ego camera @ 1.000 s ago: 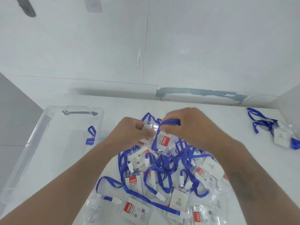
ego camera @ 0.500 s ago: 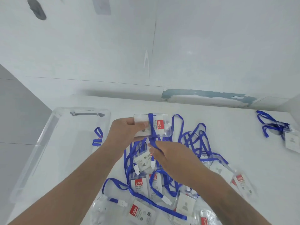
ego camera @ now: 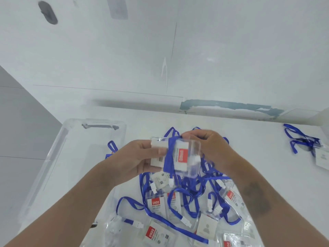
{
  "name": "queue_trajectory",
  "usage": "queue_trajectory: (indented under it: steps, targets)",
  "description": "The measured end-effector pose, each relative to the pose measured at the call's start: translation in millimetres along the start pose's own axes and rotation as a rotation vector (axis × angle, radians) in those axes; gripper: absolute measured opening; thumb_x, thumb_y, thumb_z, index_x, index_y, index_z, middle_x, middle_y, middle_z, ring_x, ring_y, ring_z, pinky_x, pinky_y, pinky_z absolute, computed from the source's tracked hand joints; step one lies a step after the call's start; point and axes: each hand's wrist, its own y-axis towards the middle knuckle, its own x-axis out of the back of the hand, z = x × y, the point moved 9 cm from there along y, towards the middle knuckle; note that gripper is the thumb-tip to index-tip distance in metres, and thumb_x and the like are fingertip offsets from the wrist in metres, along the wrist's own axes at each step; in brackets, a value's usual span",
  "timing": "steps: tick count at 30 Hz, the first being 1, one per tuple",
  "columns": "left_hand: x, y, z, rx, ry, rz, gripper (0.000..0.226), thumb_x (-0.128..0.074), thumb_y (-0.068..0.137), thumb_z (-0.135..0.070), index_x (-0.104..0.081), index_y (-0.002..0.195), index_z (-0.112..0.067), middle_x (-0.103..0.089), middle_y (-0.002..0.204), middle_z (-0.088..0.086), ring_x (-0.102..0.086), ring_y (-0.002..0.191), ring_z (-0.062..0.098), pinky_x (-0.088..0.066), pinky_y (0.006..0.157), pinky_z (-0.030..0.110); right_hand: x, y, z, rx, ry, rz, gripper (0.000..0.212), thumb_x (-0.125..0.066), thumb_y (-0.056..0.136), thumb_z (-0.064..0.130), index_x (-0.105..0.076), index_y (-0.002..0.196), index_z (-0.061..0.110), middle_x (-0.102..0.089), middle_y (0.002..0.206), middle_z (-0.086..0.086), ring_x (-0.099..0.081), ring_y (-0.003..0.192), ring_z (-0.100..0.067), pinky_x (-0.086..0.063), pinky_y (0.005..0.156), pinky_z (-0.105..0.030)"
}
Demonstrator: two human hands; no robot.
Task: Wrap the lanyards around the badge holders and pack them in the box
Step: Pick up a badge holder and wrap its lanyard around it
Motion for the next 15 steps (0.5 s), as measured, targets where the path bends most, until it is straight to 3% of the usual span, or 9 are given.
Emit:
queue_trajectory:
  steps: [1, 3, 5, 6, 8, 10, 12, 15]
  targets:
    - [3, 0, -3, -0.029, -0.078, -0.045, 0.03, -0.069, 0.076, -0.019, -0.072, 0.104, -0.006, -0.074, 0.108, 0.017, -0.072, 0.098, 0.028, -0.06, 0.078, 0.033, -9, 0, -13, -0.044, 0.014, -0.004, 0.025, -0.062, 0.093, 0.015, -0.079, 0.079, 0.027, -0.069, 0.08, -0.023, -0.052, 0.059, -0.035, -0.047, 0.06, -0.028]
    - [14, 3, -6, -0.085, -0.182, -0.172, 0.027, -0.069, 0.078, -0.02, -0.073, 0.101, -0.008, -0.075, 0.103, 0.013, -0.073, 0.089, 0.022, -0.062, 0.067, 0.027, -28, -5, -30, -0.116, -0.006, 0.012, 0.032, -0.054, 0.097, 0.013, -0.075, 0.073, 0.019, -0.055, 0.06, -0.011, -0.037, 0.046, -0.017, -0.035, 0.046, -0.019]
    - [32, 3, -4, -0.132, -0.204, -0.344, 0.021, -0.07, 0.084, -0.018, -0.072, 0.102, -0.009, -0.076, 0.099, 0.009, -0.074, 0.082, 0.016, -0.06, 0.065, 0.025, -44, -12, -28, -0.057, -0.131, 0.045, 0.028, -0.053, 0.099, 0.026, -0.071, 0.078, 0.019, -0.043, 0.055, 0.0, -0.029, 0.044, -0.009, -0.03, 0.046, -0.021]
    - [41, 1, -1, -0.145, -0.182, -0.443, 0.018, -0.07, 0.086, -0.018, -0.072, 0.101, -0.009, -0.077, 0.097, 0.007, -0.074, 0.082, 0.016, -0.06, 0.068, 0.026, -50, -16, -22, 0.003, -0.258, 0.06, 0.027, -0.05, 0.1, 0.03, -0.07, 0.086, 0.018, -0.043, 0.056, 0.003, -0.032, 0.045, -0.006, -0.035, 0.047, -0.02]
    - [59, -5, 5, -0.154, -0.089, -0.642, 0.009, -0.073, 0.086, -0.017, -0.074, 0.094, -0.013, -0.078, 0.09, 0.003, -0.074, 0.083, 0.018, -0.06, 0.073, 0.03, -59, -24, -12, 0.135, -0.555, 0.059, 0.029, -0.042, 0.103, 0.034, -0.066, 0.106, 0.017, -0.055, 0.076, 0.005, -0.049, 0.063, -0.003, -0.049, 0.067, -0.021]
    - [67, -11, 3, -0.17, 0.076, -0.759, 0.003, -0.075, 0.085, -0.018, -0.073, 0.083, -0.016, -0.076, 0.082, 0.001, -0.073, 0.082, 0.02, -0.061, 0.073, 0.033, -65, -33, 3, 0.222, -0.802, 0.041, 0.032, -0.037, 0.104, 0.036, -0.064, 0.119, 0.025, -0.058, 0.101, 0.008, -0.058, 0.087, -0.007, -0.049, 0.082, -0.024]
    - [65, -13, -2, -0.174, 0.263, -0.748, 0.005, -0.075, 0.084, -0.02, -0.073, 0.083, -0.016, -0.075, 0.082, 0.003, -0.073, 0.083, 0.02, -0.062, 0.074, 0.035, -62, -40, 23, 0.305, -0.916, 0.02, 0.031, -0.041, 0.102, 0.041, -0.069, 0.11, 0.03, -0.061, 0.099, 0.012, -0.059, 0.088, -0.006, -0.049, 0.081, -0.023]
    - [56, -9, -5, -0.118, 0.469, -0.595, 0.002, -0.074, 0.085, -0.018, -0.073, 0.085, -0.017, -0.075, 0.084, 0.002, -0.073, 0.078, 0.015, -0.062, 0.069, 0.03, -46, -39, 46, 0.356, -0.848, 0.017, 0.014, -0.061, 0.092, 0.043, -0.073, 0.095, 0.037, -0.068, 0.088, 0.02, -0.06, 0.08, 0.001, -0.047, 0.073, -0.014]
